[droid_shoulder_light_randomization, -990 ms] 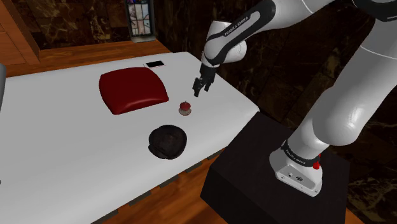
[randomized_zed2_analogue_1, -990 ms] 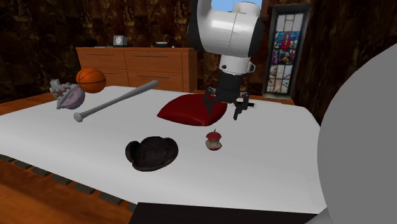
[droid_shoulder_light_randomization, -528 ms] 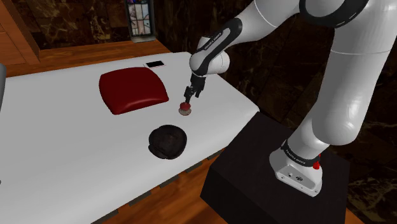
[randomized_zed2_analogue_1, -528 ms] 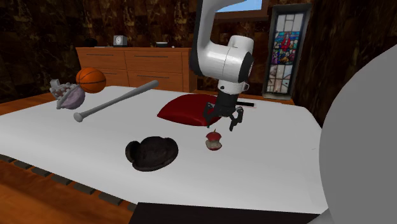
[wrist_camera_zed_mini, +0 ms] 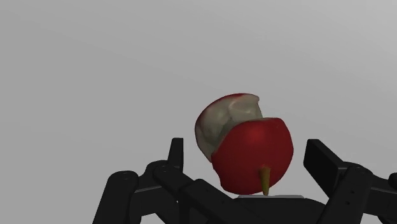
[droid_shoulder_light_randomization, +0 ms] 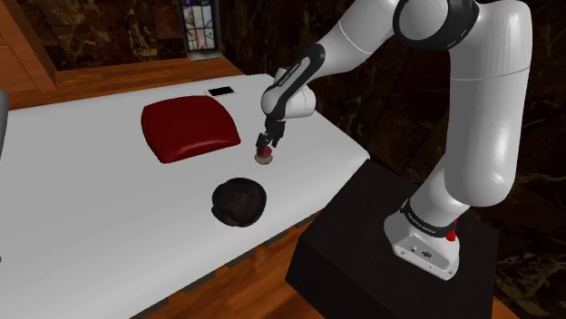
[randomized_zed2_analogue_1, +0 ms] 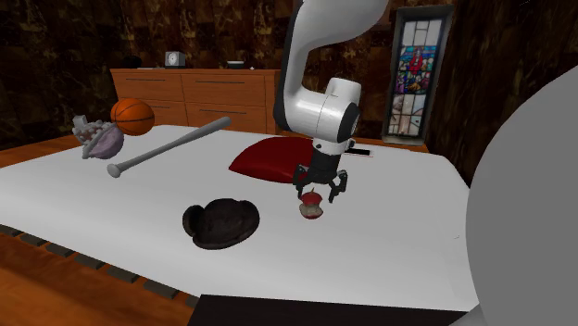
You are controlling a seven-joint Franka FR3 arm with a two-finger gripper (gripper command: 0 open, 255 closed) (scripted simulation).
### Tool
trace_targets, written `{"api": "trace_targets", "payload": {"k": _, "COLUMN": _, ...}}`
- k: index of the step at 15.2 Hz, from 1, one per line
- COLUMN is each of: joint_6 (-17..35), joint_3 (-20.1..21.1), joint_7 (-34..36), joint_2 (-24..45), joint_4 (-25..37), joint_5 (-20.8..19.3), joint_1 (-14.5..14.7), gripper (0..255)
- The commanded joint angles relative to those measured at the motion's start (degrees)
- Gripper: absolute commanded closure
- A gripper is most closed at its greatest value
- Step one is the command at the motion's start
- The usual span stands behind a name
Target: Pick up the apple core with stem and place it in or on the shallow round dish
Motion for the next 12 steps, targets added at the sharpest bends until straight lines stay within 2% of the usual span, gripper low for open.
{"api": "trace_targets", "payload": {"k": 1, "joint_6": 0.97, "joint_3": 0.31, "joint_7": -0.36, "joint_2": 1.63, "joint_4": 0.69, "joint_5": 0.33, "joint_1": -0.15, "gripper": 0}}
{"api": "trace_targets", "payload": {"k": 9, "joint_6": 1.26, "joint_3": 0.41, "joint_7": -0.43, "joint_2": 2.06, "joint_4": 0.84, "joint_5": 0.41, "joint_1": -0.17, "gripper": 0}}
{"api": "trace_targets", "payload": {"k": 10, "joint_6": 1.26, "joint_3": 0.41, "joint_7": -0.43, "joint_2": 2.06, "joint_4": 0.84, "joint_5": 0.41, "joint_1": -0.17, "gripper": 255}}
{"api": "trace_targets", "payload": {"k": 12, "joint_6": 1.25, "joint_3": 0.41, "joint_7": -0.44, "joint_2": 2.06, "joint_4": 0.85, "joint_5": 0.41, "joint_1": -0.18, "gripper": 255}}
